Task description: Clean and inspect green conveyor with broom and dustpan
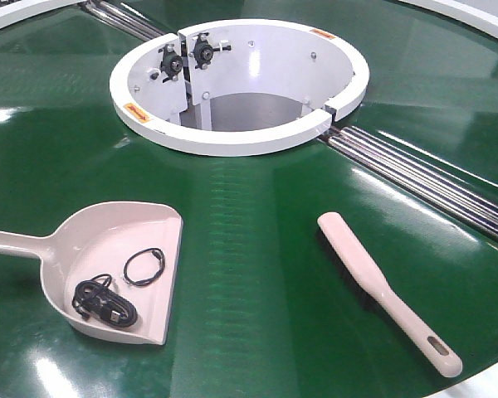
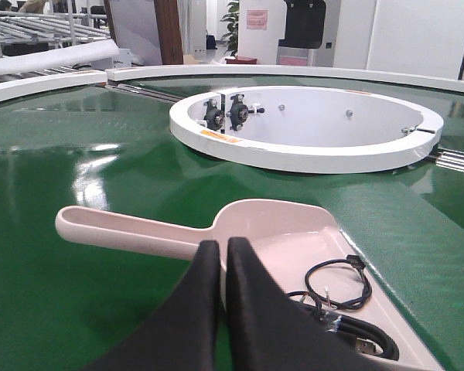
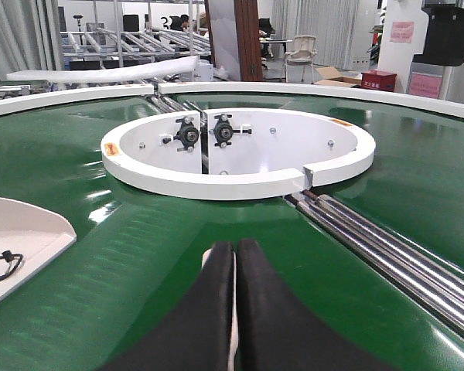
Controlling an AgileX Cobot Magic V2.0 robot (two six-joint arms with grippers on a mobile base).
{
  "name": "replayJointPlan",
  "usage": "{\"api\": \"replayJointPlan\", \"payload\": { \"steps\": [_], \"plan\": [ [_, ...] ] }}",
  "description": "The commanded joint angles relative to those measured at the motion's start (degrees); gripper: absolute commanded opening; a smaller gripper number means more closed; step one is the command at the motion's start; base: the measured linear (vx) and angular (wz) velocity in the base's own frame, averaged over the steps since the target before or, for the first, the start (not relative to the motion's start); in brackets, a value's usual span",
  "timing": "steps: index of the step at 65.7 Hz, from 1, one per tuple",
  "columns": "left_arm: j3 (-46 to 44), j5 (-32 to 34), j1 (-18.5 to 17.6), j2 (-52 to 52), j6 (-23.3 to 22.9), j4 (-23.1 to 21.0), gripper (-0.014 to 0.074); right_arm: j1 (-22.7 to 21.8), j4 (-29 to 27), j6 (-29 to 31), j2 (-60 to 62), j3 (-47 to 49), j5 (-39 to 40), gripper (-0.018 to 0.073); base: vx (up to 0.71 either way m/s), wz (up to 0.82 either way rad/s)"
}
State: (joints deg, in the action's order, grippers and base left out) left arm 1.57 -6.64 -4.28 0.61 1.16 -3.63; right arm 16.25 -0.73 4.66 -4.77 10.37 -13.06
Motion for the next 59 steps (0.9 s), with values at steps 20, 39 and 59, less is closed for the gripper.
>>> {"api": "replayJointPlan", "payload": {
  "steps": [20,39,59],
  "plan": [
    [1.5,4.4,0.0,0.9,-0.5,-0.6,-0.0007,-0.1,0.0,-0.1,-0.7,1.5,4.3,-0.0010,0.00,0.00],
    [1.5,4.4,0.0,0.9,-0.5,-0.6,-0.0007,-7.6,3.5,0.7,-0.7,-0.7,4.0,-0.0010,0.00,0.00],
    [1.5,4.4,0.0,0.9,-0.5,-0.6,-0.0007,-18.1,3.3,-4.0,4.7,-11.5,13.6,-0.0010,0.00,0.00]
  ]
}}
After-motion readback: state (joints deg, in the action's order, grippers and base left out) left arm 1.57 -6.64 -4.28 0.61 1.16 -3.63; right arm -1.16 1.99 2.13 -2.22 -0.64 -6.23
